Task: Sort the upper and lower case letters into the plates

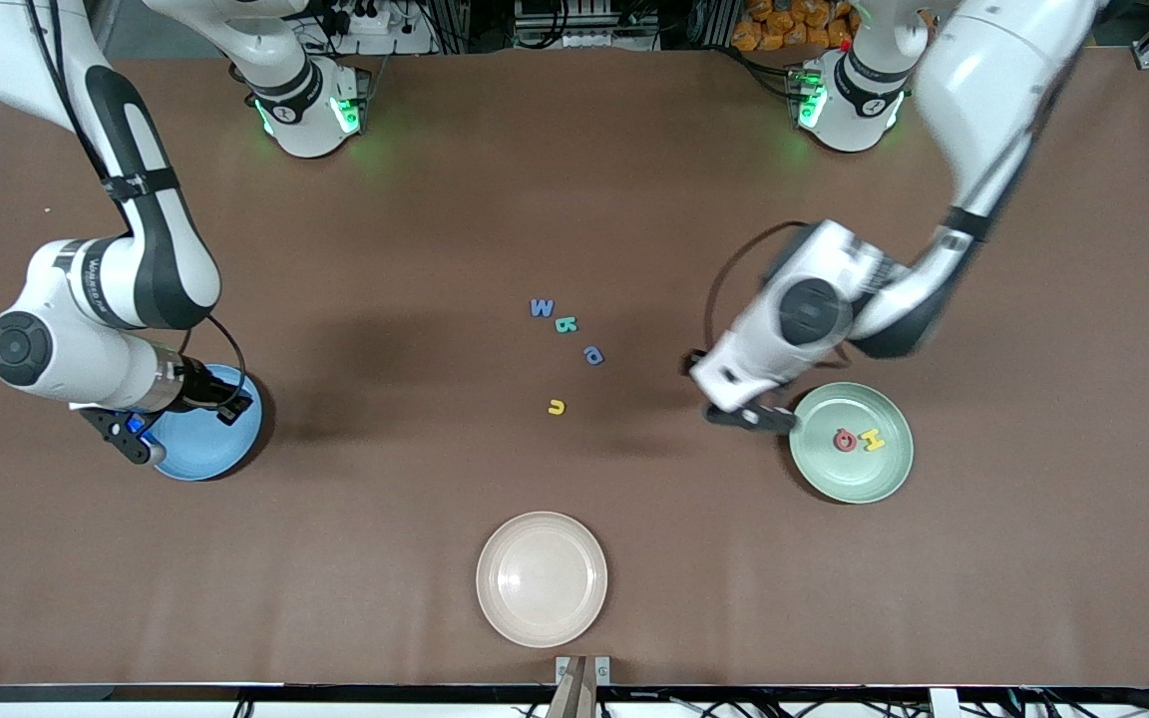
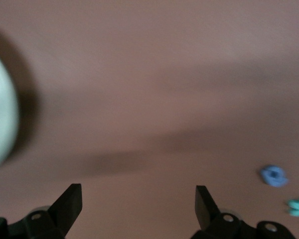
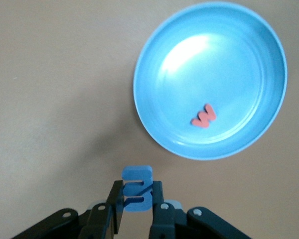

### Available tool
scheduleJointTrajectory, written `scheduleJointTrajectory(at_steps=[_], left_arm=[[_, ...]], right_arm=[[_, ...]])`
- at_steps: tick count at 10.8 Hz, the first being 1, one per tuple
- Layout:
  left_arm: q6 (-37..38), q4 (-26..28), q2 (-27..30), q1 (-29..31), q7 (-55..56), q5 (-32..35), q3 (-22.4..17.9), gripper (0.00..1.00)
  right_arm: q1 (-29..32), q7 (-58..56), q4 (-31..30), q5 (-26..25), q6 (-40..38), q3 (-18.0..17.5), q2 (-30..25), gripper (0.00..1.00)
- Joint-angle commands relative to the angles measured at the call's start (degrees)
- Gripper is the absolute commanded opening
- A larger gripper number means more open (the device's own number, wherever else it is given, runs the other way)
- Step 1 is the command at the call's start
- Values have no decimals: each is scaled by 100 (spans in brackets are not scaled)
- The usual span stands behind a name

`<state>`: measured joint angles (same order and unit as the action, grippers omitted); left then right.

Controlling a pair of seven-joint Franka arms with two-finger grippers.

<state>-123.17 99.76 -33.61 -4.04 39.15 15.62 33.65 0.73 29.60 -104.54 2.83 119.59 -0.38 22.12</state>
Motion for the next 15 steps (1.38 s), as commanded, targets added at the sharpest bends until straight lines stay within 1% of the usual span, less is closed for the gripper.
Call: scheduleJointTrajectory(at_steps=[1, 2, 3, 4, 5, 7, 8, 10, 12, 13, 15], left_arm=[[65, 78, 66, -893, 1301, -33, -78, 100], [65, 52, 66, -1166, 1506, -33, -78, 100], [22, 17, 13, -1369, 1682, -51, -78, 100], [-83, -61, -109, -1545, 1997, -33, -78, 100], [-180, -175, -328, -1782, 2278, -33, -104, 100], [-460, -413, -680, -2178, 2710, 2, -410, 100], [-671, -449, -768, -2389, 2825, 2, -595, 100], [-997, -475, -874, -2662, 2826, -15, -964, 100], [-1086, -755, -1094, -2811, 2844, 11, -1009, 100], [-1086, -878, -1173, -2908, 2844, 2, -1105, 100], [-1095, -888, -1200, -3041, 2844, 11, -1264, 100]], right_arm=[[619, -1757, 345, -107, -164, -103, 72, 5], [699, -2008, 485, -107, -286, -103, 177, 55], [752, -2054, 661, -107, -522, -103, 230, 100], [727, -2029, 802, -90, -794, -112, 257, 100], [666, -1976, 847, -55, -849, -112, 275, 100], [351, -1723, 830, -72, -884, -112, 292, 100], [201, -1399, 830, -81, -946, -112, 301, 100], [-107, -626, 830, -63, -955, -121, 301, 100], [-432, 34, 830, -20, -929, -121, 327, 100], [-512, 228, 830, -2, -894, -129, 336, 100], [-801, 370, 847, -10, -876, -138, 337, 100]])
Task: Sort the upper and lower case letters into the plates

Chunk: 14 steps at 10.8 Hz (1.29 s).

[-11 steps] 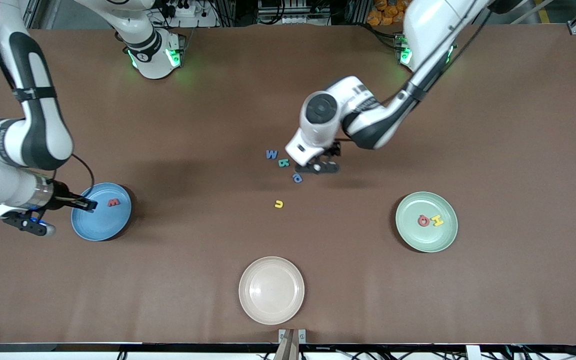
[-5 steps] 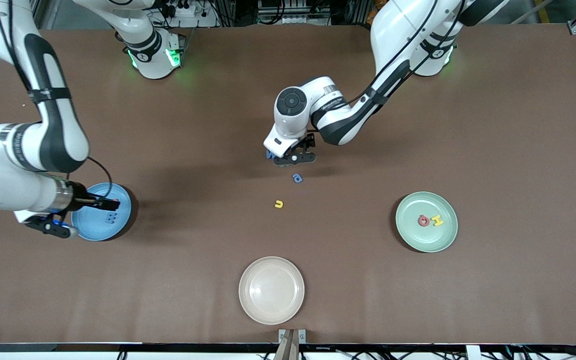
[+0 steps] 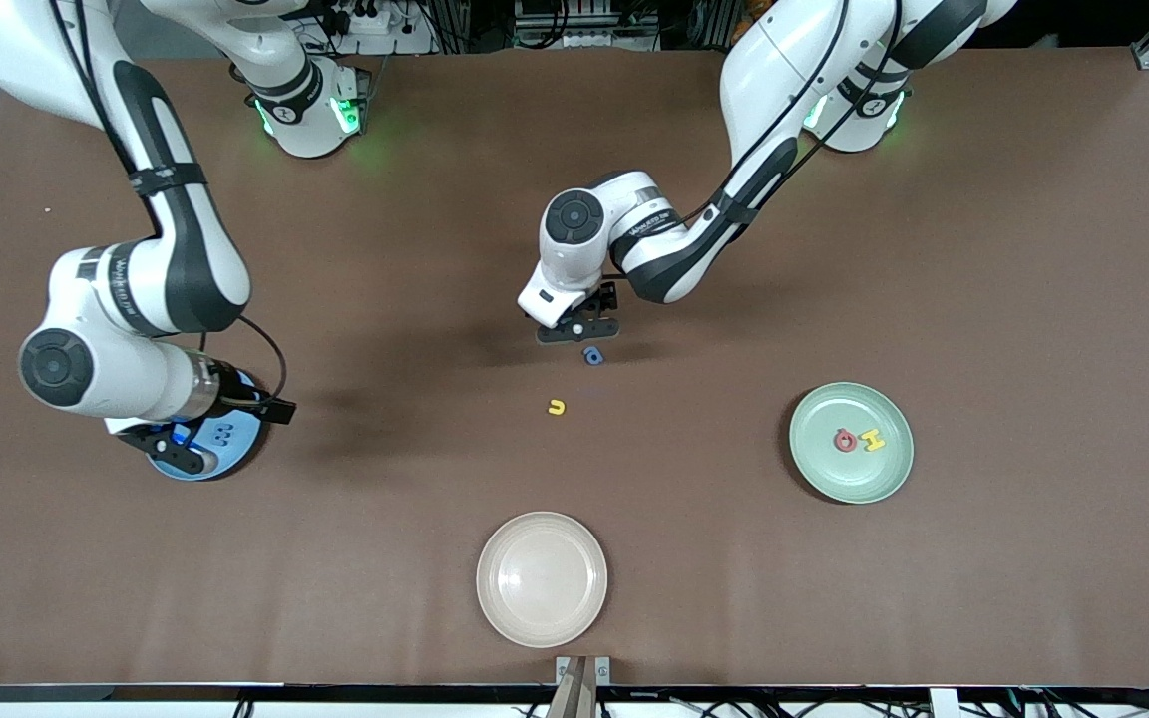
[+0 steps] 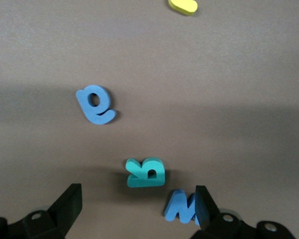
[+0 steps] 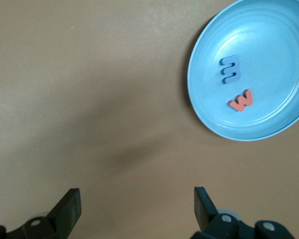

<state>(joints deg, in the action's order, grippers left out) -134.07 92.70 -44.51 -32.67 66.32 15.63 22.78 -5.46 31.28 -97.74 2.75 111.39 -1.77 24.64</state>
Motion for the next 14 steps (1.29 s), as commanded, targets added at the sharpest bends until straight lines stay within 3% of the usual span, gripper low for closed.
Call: scheduleJointTrajectory(at_steps=[1, 5, 14], left_arm=[[-5, -182, -146, -178, 92, 54, -177, 100], [-84, -182, -269, -169, 91, 344, -177, 100], [-84, -182, -357, -239, 47, 353, -248, 86]], right_arm=[[-288, 308, 176, -11, -47, 1, 85, 100], [-911, 1956, 290, -19, 742, 1, 470, 100], [-1484, 2971, 686, 42, 1139, 1, 885, 100]])
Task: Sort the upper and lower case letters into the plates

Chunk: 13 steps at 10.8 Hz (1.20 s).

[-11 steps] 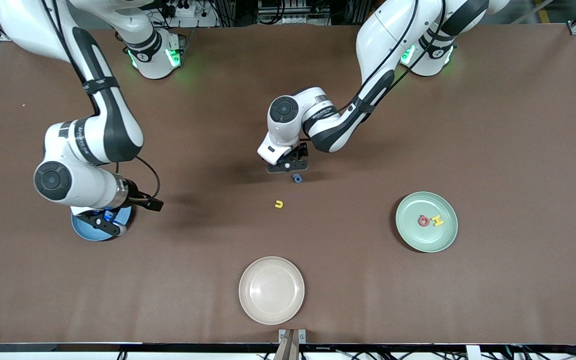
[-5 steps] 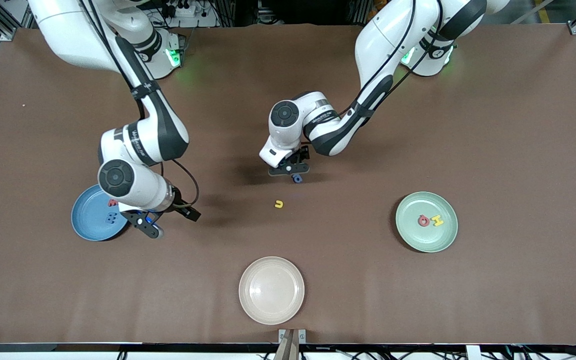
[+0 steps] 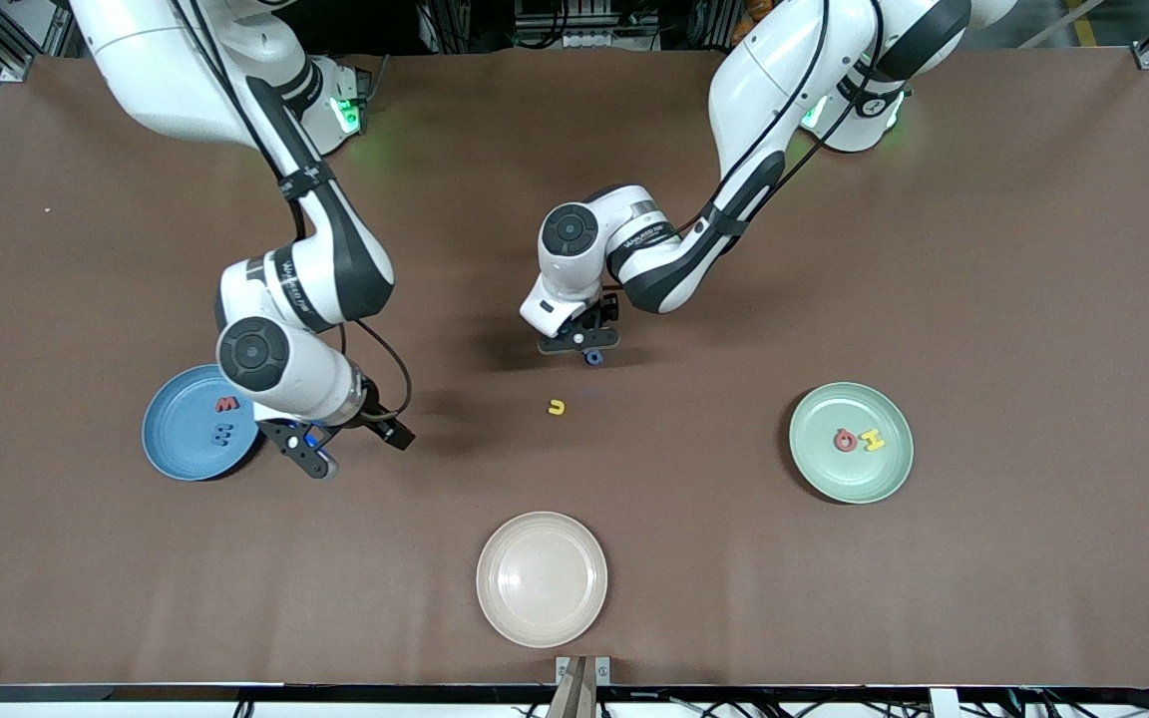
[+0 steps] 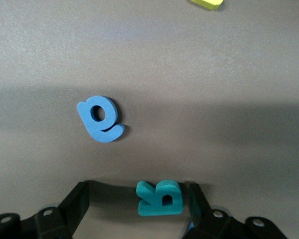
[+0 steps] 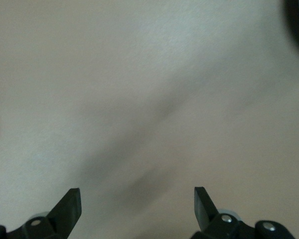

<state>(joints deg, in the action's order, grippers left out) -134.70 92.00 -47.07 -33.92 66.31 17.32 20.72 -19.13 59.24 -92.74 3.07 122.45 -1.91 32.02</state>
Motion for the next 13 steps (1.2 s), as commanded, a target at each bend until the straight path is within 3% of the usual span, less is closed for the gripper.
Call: scheduleJointTrajectory(at_steps=[1, 3, 8, 13], left_arm=[[-21, -112, -110, -158, 40, 175, -51, 84], [-21, -112, -136, -176, 40, 175, -51, 75], [-21, -112, -110, -88, -118, 298, -94, 0], [452, -103, 714, 745, -731, 281, -113, 0]], right_arm=[[-117, 167, 178, -8, 34, 16, 155, 100], [-117, 167, 195, -8, 34, 16, 199, 100], [-135, 176, 239, -26, 34, 16, 234, 100], [-188, 194, 239, 44, 253, 16, 234, 100]])
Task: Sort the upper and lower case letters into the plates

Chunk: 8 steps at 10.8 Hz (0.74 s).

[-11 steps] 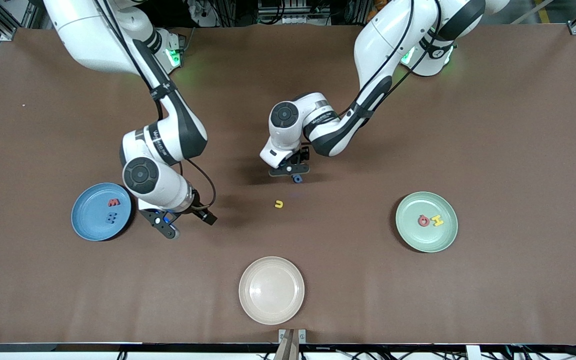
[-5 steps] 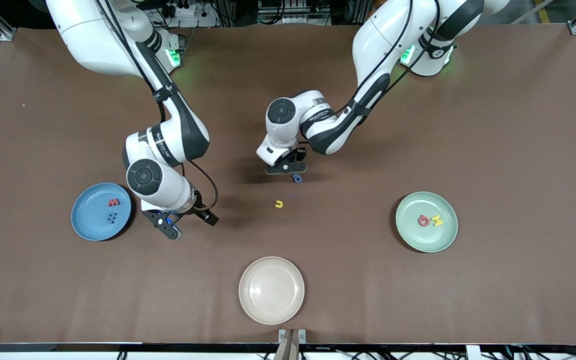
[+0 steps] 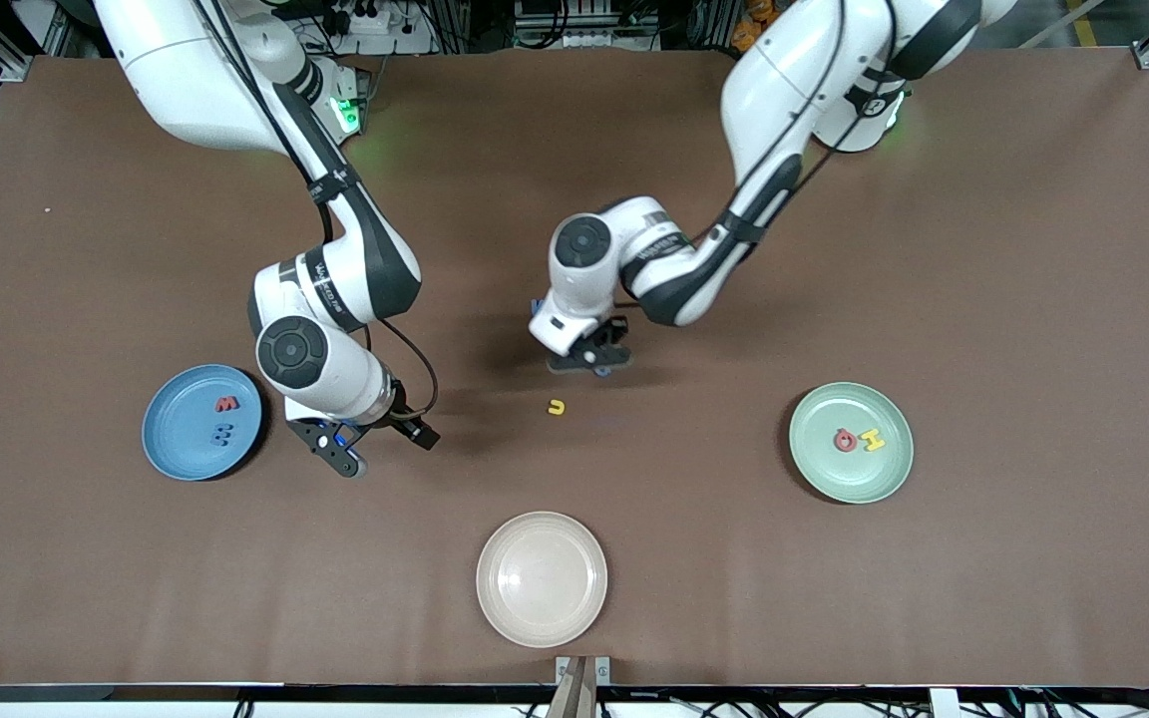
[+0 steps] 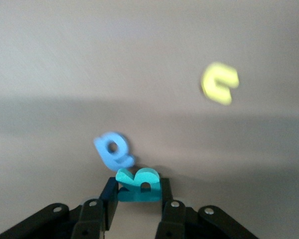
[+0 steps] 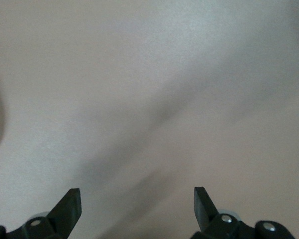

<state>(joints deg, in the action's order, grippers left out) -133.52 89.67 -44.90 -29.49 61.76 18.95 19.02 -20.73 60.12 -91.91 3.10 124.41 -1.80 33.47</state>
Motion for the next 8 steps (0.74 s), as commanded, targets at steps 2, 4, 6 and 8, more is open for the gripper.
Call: scheduleJointTrajectory(at_steps=[2, 4, 6, 8], left_arm=[[624, 130, 885, 810, -1083, -171, 75, 0], [888, 129, 1167, 1451, -2398, -706, 75, 0], [1082, 129, 1230, 2102, -3683, -893, 66, 0], [1092, 121, 1142, 2613, -4389, -876, 49, 0]], right_arm=[[-150, -61, 155, -2, 180, -4, 185, 100], [-877, -666, 286, -82, 180, -4, 318, 100], [-1370, -1035, 314, -90, 119, -4, 318, 100], [-1644, -1693, 331, -56, 145, -4, 362, 100]])
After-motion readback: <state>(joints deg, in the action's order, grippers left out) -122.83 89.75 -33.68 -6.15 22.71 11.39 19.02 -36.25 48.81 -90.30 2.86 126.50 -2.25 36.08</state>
